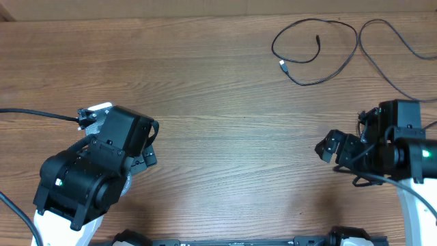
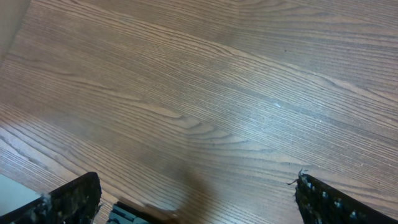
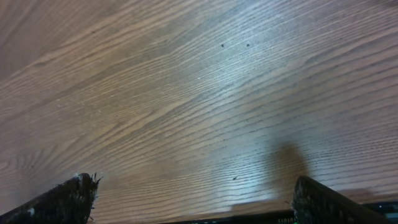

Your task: Untangle cables

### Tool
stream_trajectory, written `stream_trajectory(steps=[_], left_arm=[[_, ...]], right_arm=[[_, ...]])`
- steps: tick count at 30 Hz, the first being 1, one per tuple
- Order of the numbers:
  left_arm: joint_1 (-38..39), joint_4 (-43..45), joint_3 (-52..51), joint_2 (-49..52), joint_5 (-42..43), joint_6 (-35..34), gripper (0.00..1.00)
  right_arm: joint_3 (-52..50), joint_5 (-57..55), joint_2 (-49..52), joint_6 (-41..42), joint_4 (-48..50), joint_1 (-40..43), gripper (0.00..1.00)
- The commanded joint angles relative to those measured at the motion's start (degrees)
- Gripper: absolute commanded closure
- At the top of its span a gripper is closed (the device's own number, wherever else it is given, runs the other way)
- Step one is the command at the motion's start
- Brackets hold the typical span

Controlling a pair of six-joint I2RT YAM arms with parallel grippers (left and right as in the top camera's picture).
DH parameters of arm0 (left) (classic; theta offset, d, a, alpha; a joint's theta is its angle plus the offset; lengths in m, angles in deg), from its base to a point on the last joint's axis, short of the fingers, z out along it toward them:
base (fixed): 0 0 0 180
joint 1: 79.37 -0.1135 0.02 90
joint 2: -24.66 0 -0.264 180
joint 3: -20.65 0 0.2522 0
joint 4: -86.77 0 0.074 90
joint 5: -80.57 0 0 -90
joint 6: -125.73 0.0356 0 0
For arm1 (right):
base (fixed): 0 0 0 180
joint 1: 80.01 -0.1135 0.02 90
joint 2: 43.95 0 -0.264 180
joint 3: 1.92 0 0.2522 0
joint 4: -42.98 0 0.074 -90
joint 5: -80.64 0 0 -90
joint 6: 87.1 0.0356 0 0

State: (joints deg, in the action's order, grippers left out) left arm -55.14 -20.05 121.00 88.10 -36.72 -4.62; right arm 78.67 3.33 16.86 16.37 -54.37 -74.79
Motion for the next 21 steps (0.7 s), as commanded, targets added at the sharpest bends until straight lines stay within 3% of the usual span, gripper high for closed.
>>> stream_trajectory(steps=[1,21], left_arm=[[-0.22,0.09,0.11,-0.07,-1.2,-0.79,0.0],[-0.22,0.09,0.11,-0.04,-1.2,-0.79,0.0]], right_arm=[[-0.07,0.24,-3.28,-0.28,-0.39,-0.07,0.0],[-0.26,0.11,-7.93,-0.2,-5.53,-0.07,0.0]])
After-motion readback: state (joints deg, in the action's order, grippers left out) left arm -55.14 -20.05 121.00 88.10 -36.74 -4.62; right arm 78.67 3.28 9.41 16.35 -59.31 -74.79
